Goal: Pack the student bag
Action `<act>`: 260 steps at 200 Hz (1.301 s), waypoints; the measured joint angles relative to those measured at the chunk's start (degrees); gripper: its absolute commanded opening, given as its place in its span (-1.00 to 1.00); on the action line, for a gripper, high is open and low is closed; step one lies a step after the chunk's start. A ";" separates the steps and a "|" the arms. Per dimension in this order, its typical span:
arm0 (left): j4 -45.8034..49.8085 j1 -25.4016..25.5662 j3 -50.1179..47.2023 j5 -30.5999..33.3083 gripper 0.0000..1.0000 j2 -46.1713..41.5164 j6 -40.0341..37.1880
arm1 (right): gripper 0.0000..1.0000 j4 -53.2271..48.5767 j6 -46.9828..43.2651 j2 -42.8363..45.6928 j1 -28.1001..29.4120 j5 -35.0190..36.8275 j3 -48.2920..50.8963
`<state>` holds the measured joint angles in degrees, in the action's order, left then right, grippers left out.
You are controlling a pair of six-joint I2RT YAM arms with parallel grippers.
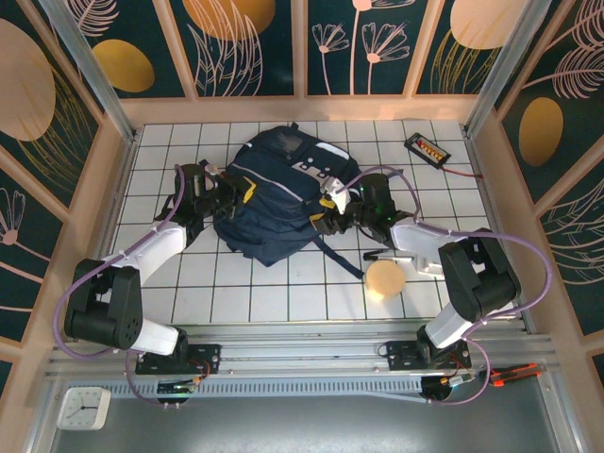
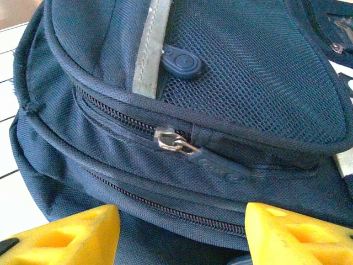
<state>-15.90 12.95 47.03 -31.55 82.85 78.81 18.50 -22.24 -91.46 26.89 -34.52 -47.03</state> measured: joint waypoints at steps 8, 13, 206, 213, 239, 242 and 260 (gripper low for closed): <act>0.02 -0.02 0.00 -0.15 -1.00 0.00 -0.09 | 0.24 -0.02 -0.02 0.00 0.09 0.02 -0.28; 0.02 -0.04 0.00 -0.20 -1.00 0.00 -0.11 | 0.24 -0.04 -0.04 0.00 0.11 0.04 -0.52; 0.33 -1.81 -1.57 -2.14 -1.00 -1.38 -0.74 | 0.04 -1.11 -1.88 -7.39 1.25 -1.42 -6.97; 0.28 -1.88 -1.62 -2.29 -1.00 -1.38 -0.74 | 0.04 -0.61 -1.46 -7.39 1.38 -1.33 -6.80; 0.31 -2.14 -1.66 -2.56 -1.00 -1.44 -0.76 | 0.03 -0.20 -1.22 -7.50 1.73 -1.14 -6.58; 0.31 -2.16 -1.70 -2.56 -1.00 -1.46 -0.76 | 0.03 -0.22 -1.22 -7.52 1.77 -1.14 -6.58; 0.31 -2.19 -1.92 -2.64 -1.00 -1.60 -0.76 | -0.06 -0.24 -1.25 -8.00 1.84 -1.18 -6.73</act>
<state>-15.59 10.76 45.10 -34.20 81.25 78.04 18.26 -23.49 -99.46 28.73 -35.70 -53.76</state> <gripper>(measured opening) 0.062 0.509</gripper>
